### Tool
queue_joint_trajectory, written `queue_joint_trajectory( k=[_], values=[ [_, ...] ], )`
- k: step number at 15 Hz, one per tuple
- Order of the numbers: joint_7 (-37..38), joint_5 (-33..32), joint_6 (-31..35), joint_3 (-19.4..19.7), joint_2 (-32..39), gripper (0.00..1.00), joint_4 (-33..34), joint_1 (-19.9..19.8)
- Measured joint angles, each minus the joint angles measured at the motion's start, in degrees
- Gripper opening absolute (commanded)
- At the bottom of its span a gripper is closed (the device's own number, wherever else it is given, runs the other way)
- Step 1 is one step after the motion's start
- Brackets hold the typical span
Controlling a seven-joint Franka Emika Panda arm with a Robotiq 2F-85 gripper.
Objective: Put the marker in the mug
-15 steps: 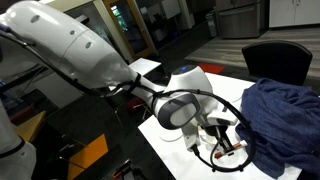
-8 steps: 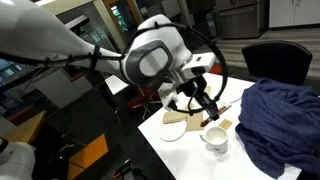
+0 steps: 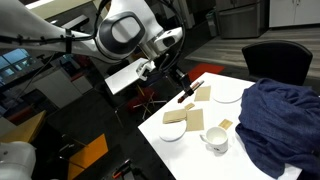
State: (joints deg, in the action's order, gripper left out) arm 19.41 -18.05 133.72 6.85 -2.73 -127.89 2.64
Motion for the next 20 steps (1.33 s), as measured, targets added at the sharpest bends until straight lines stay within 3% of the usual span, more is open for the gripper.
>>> queue_joint_trajectory(
  k=[5,6,11,12,14,16,20],
  values=[
    [-0.04,2.1,-0.13,-3.4,1.75,0.05,0.97,-0.11],
    [-0.04,2.51,-0.12,-4.04,2.33,0.19,1.26,-0.1],
    [-0.03,2.57,-0.1,-4.44,2.87,0.19,1.33,-0.42],
    [-0.03,2.57,-0.1,-4.45,2.86,0.05,1.33,-0.5],
    [0.15,2.41,-0.1,-4.45,2.9,0.05,1.32,-0.54],
    [5.14,-1.17,0.05,-4.72,3.05,0.05,1.25,-0.55],
    [23.42,-14.55,0.09,-5.72,3.07,0.05,1.17,-0.52]
  ],
)
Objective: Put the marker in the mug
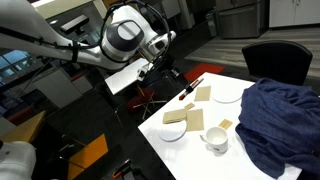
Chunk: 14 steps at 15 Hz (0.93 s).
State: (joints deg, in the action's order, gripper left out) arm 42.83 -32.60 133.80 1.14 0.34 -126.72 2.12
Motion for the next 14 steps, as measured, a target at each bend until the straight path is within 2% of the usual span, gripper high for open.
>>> queue_joint_trajectory(
  k=[3,7,11,14],
  values=[
    [13.63,-9.4,-1.79,-1.19,0.01,0.05,0.08,0.22],
    [31.7,-19.4,-8.39,-4.02,0.72,0.05,0.44,1.86],
    [49.98,-25.0,-18.06,-7.16,4.01,0.05,1.1,5.04],
    [61.63,-26.67,-25.09,-8.18,7.49,0.05,1.88,7.28]
  ],
)
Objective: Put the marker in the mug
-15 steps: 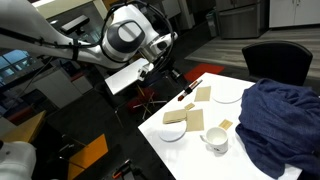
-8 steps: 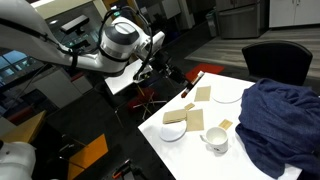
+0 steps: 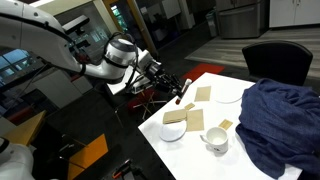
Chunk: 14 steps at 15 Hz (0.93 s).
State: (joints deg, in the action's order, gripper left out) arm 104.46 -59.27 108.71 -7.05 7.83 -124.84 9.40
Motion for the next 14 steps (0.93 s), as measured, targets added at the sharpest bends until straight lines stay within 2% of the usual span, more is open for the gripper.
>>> queue_joint_trajectory(
  k=[5,10,11,14],
  values=[
    [13.0,-0.29,-10.12,0.0,5.88,0.05,2.77,1.52],
    [21.94,-3.62,-13.01,0.93,11.74,0.05,5.62,1.53],
    [23.42,-4.78,-13.11,1.17,12.91,0.19,6.04,1.52],
    [23.71,-4.99,-13.09,1.18,14.01,0.19,6.19,1.42]
  ],
)
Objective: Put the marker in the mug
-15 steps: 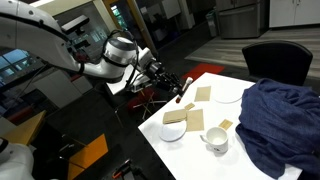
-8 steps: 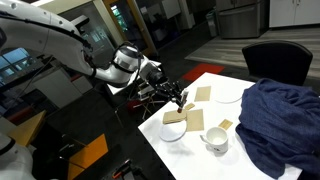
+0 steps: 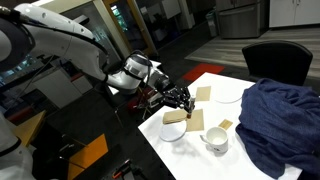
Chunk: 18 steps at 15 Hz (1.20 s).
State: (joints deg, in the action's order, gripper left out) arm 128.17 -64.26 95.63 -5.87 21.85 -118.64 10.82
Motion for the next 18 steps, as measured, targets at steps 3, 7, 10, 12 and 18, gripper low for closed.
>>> queue_joint_trajectory(
  k=[3,7,10,12,18],
  values=[
    [0.0,0.0,0.0,-0.06,-0.11,0.05,0.04,0.01],
    [5.07,-1.27,-0.24,0.25,0.85,0.05,0.14,0.03],
    [10.24,-5.5,-0.25,0.41,2.97,0.05,0.24,0.09],
    [12.0,-7.56,-0.25,0.47,4.58,0.05,0.37,0.05],
    [13.01,-11.55,-0.25,0.6,9.3,0.05,1.9,-0.21]
  ],
)
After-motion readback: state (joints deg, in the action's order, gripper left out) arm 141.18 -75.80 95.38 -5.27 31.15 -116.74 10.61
